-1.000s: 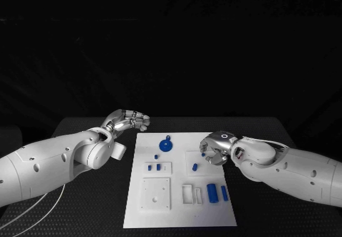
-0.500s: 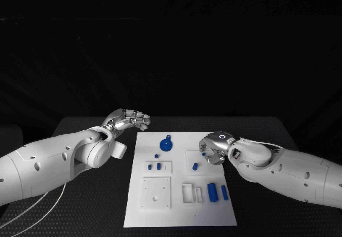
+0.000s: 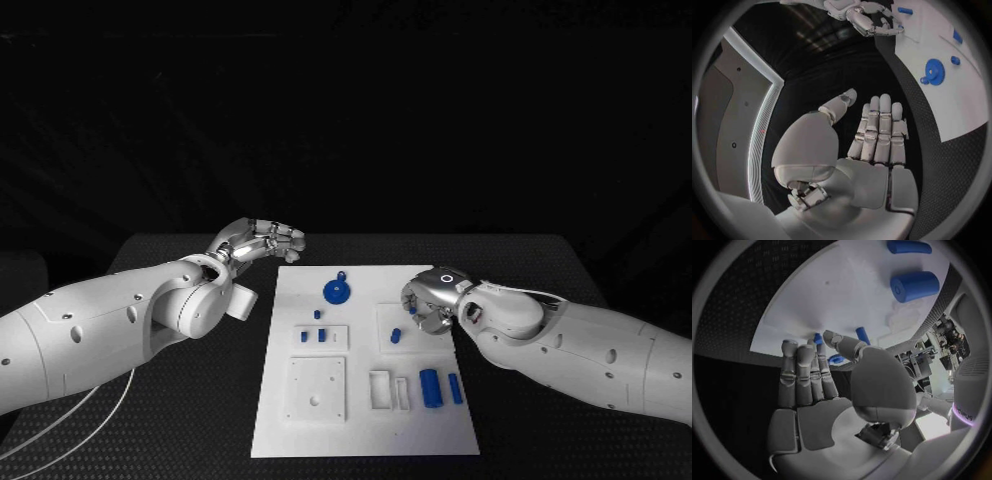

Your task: Assemble the parts on the task board

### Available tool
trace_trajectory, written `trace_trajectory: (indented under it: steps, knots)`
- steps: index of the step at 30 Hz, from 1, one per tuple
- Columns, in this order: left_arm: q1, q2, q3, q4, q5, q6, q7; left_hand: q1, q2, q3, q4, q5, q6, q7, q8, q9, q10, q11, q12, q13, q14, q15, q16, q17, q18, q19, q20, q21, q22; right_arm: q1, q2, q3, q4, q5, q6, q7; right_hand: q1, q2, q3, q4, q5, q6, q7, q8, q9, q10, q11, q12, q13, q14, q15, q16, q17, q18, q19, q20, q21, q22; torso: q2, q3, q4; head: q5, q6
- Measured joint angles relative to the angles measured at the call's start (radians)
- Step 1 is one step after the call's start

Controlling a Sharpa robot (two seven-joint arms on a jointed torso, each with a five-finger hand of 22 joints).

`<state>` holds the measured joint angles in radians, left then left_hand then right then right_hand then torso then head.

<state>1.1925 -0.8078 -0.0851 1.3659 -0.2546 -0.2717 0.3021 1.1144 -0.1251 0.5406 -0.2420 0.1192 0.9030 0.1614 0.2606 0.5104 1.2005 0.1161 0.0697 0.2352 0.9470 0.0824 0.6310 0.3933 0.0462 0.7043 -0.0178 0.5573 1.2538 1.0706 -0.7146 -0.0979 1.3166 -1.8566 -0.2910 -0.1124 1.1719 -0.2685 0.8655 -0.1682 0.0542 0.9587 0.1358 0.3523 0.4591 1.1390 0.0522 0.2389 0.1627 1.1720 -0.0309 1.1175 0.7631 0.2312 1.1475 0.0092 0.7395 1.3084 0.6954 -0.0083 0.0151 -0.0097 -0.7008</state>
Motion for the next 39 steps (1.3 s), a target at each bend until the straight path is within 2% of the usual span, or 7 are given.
trace_trajectory:
  steps: [13, 14, 16, 19, 24, 29, 39]
  knots:
    - [0.0, -0.001, 0.0, 0.0, 0.001, 0.002, -0.002, -0.004, 0.004, -0.003, -0.003, 0.0, 0.0, 0.0, 0.0, 0.0, 0.0, 0.0, 0.0, -0.001, 0.0, 0.0, -0.004, 0.001, 0.0, 0.0, 0.0, -0.004, 0.001, -0.002, 0.011, -0.003, -0.016, -0.027, -0.008, -0.004, 0.004, 0.023, 0.009, -0.009, 0.0, 0.015, -0.008, 0.006, 0.004, 0.016, -0.013, 0.0, 0.004, 0.007, -0.011, 0.006, 0.002, 0.0, 0.012, -0.006, 0.004, 0.0, 0.0, -0.0013, -0.0004, -0.001, -0.004]
    - [0.0, -0.002, 0.0, 0.0, 0.001, 0.002, -0.002, -0.004, 0.004, -0.003, -0.003, 0.0, -0.002, 0.002, 0.0, 0.0, 0.0, 0.0, 0.0, -0.001, 0.0, 0.0, -0.004, 0.001, 0.0, 0.0, 0.0, -0.004, 0.001, -0.002, 0.011, -0.003, -0.016, -0.031, -0.01, -0.006, 0.004, 0.023, 0.01, -0.01, 0.0, 0.019, -0.01, 0.006, 0.003, 0.049, -0.009, -0.001, 0.003, 0.005, -0.012, 0.01, 0.003, 0.0, 0.012, -0.006, 0.006, 0.0, 0.0, -0.0013, -0.0004, -0.001, -0.004]
    - [0.0, -0.002, 0.0, 0.001, 0.001, 0.002, -0.002, -0.004, 0.004, -0.003, -0.003, 0.0, -0.003, 0.004, 0.0, 0.0, 0.0, 0.0, 0.0, -0.001, 0.0, 0.0, -0.004, 0.002, 0.0, 0.0, 0.0, -0.004, 0.001, -0.002, 0.012, -0.003, -0.018, -0.035, -0.011, -0.009, 0.004, 0.022, 0.01, -0.01, 0.0, 0.019, -0.01, 0.006, 0.004, 0.063, -0.01, -0.003, 0.003, 0.007, -0.014, 0.011, 0.003, 0.0, 0.012, -0.006, 0.01, 0.0, 0.0, -0.0013, -0.0004, -0.002, -0.005]
    - [0.0, -0.003, 0.0, 0.002, 0.001, 0.003, -0.003, -0.004, 0.004, -0.003, -0.003, 0.0, -0.003, 0.004, 0.0, 0.0, 0.0, 0.0, 0.0, -0.001, 0.0, 0.0, -0.004, 0.002, 0.0, 0.0, 0.0, -0.004, 0.001, -0.002, 0.012, -0.004, -0.02, -0.046, -0.014, -0.015, 0.004, 0.022, 0.012, -0.012, 0.0, 0.019, -0.011, 0.005, 0.005, 0.093, 0.0, -0.003, 0.008, 0.008, -0.015, 0.012, 0.004, 0.0, 0.012, -0.006, 0.01, 0.0, 0.0, -0.0013, -0.0004, -0.003, -0.006]
    - [0.0, -0.004, 0.0, 0.002, 0.001, 0.005, -0.004, -0.004, 0.004, -0.003, -0.003, 0.0, -0.003, 0.004, 0.0, -0.001, -0.004, 0.004, 0.0, -0.002, 0.0, 0.0, -0.008, 0.003, 0.0, 0.0, 0.0, -0.004, 0.001, -0.002, 0.013, -0.006, -0.021, -0.062, -0.016, -0.023, 0.0, 0.027, 0.015, -0.015, 0.0, 0.03, -0.012, 0.01, 0.005, 0.1, 0.007, -0.003, 0.011, 0.014, -0.021, 0.016, 0.007, -0.001, 0.019, -0.013, 0.016, 0.0, 0.0, -0.0015, -0.0006, -0.003, -0.009]
    - [0.0, -0.005, 0.0, 0.003, 0.001, 0.006, -0.005, -0.004, 0.004, -0.003, -0.003, 0.0, -0.003, 0.004, 0.0, -0.001, -0.004, 0.004, 0.0, -0.002, 0.004, 0.003, -0.008, 0.003, 0.0, 0.0, 0.0, -0.004, 0.002, -0.002, 0.014, -0.009, -0.02, -0.079, -0.018, -0.032, 0.005, 0.032, 0.022, -0.022, 0.0, 0.048, -0.022, 0.019, 0.011, 0.125, 0.0, -0.003, 0.015, 0.029, -0.028, 0.024, 0.014, -0.001, 0.037, -0.017, 0.027, 0.0, 0.0, -0.0014, -0.0008, -0.004, -0.01]
    - [0.0, -0.006, 0.0, 0.004, 0.001, 0.006, -0.006, -0.004, 0.004, -0.003, -0.003, 0.0, -0.006, 0.001, 0.0, -0.001, -0.004, 0.004, 0.0, -0.003, 0.004, 0.003, -0.012, 0.005, -0.001, 0.0, 0.0, -0.008, 0.002, -0.003, 0.016, -0.01, -0.019, -0.09, -0.021, -0.04, 0.001, 0.036, 0.025, -0.025, 0.0, 0.058, -0.024, 0.024, 0.011, 0.135, -0.007, -0.008, 0.019, 0.036, -0.032, 0.033, 0.022, -0.001, 0.044, -0.017, 0.041, 0.0, 0.0, -0.001, -0.0012, -0.005, -0.012]
